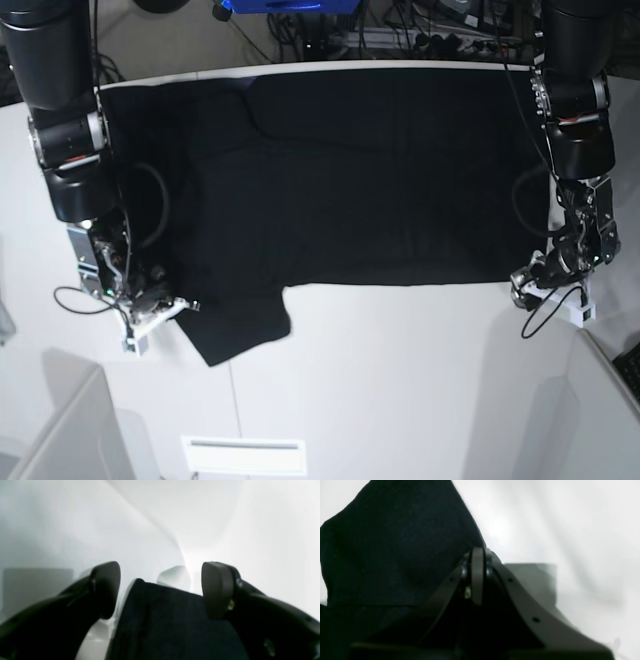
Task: Fold the T-shirt properly
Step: 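Move the left gripper to the opposite hem corner and grasp it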
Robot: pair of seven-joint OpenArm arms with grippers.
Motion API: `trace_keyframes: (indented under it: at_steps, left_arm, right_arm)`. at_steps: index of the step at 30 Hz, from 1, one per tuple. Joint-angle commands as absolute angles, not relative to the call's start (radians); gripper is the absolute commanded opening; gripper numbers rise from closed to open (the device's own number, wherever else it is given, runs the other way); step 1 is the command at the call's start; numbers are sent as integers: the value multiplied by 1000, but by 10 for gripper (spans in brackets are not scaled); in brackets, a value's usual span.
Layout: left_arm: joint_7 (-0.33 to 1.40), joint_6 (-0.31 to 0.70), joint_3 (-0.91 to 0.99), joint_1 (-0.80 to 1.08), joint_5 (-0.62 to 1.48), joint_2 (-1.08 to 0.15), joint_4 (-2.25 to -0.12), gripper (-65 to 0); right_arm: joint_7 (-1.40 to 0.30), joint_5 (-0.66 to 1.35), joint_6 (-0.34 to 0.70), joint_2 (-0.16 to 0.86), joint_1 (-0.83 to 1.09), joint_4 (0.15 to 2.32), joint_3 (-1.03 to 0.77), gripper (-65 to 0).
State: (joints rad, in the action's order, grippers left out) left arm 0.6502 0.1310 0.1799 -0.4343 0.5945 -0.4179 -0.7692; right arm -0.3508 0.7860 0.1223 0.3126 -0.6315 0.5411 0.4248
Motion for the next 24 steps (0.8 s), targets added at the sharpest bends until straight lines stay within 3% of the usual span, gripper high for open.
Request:
trace_keyframes:
  at_steps: [1, 7, 12, 19, 24]
  left_arm:
    - [696, 116, 179, -438, 584, -424, -765, -204]
    - [696, 116, 170, -437, 582, -426, -762, -423]
    - [696, 116, 165, -429, 582, -424, -765, -650]
    - [697, 116, 171, -440, 587, -427, -773, -650]
    - [702, 116, 177, -427, 588, -429, -897, -650]
  right_arm:
    - [-354, 786, 124, 323, -661, 550, 418, -650]
    - [-354, 786, 124, 323, -657, 550, 418, -650]
    - [-349, 788, 124, 323, -656, 550, 417, -650]
    - [-314, 788, 124, 326, -657, 553, 417, -650]
    - [-311, 788, 124, 328, -659, 553, 417, -650]
